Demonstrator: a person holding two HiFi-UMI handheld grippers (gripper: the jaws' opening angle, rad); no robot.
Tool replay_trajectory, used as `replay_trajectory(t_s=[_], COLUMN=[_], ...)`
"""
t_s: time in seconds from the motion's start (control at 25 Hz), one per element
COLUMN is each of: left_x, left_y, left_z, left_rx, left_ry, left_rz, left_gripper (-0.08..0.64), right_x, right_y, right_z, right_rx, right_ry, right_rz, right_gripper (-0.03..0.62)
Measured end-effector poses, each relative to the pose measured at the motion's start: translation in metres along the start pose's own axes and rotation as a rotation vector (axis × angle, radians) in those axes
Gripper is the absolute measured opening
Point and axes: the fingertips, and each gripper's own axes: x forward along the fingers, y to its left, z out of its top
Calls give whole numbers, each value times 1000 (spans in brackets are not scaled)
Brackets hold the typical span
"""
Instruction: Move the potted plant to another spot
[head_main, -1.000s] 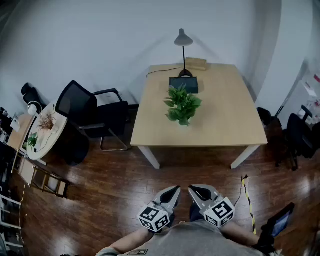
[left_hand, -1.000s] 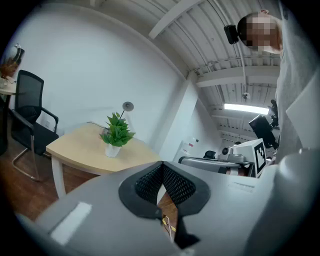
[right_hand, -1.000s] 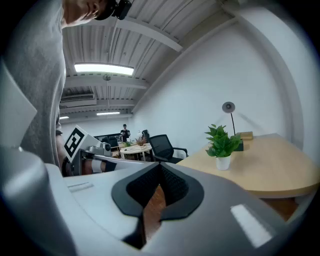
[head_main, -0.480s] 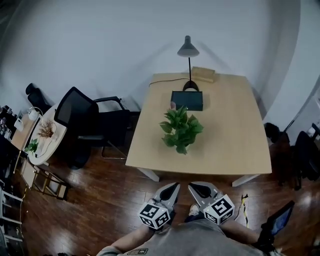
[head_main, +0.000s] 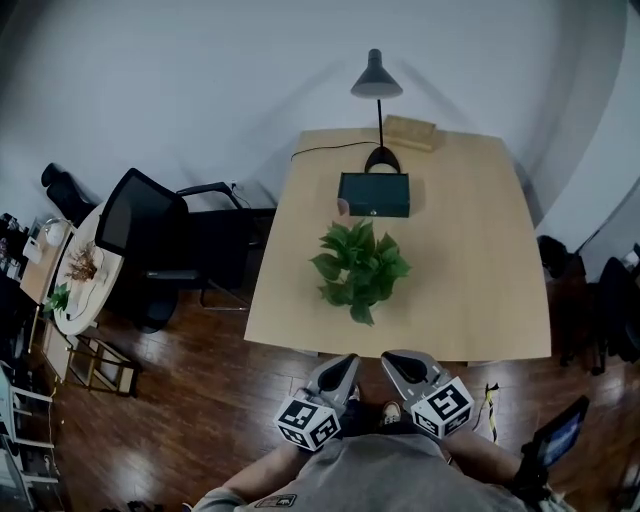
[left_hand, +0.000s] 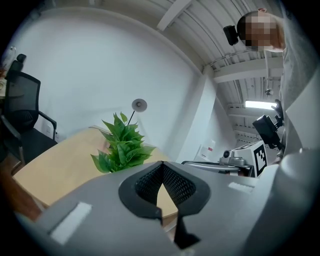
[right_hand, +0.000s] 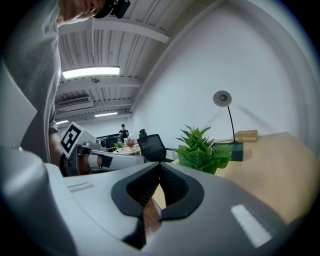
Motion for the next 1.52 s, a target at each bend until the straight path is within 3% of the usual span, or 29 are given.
replay_trajectory(t_s=[0.52, 0.84, 1.08, 1.52], left_x=[46, 62, 68, 84], left_y=[80, 96, 108, 152], left_z=[30, 22, -4, -90], left_rx=[17, 7, 2, 11], left_ry=[67, 97, 157, 342], left_rz=[-127, -114, -78, 21], left_gripper=[6, 6, 6, 6], right_x=[73, 82, 82, 87], right_y=[-46, -60, -74, -108], right_z=[13, 4, -13, -99], right_rx=[37, 46, 51, 133], right_ry=[20, 59, 101, 258], right_rz=[-169, -169, -163, -179], right_gripper=[6, 5, 5, 6])
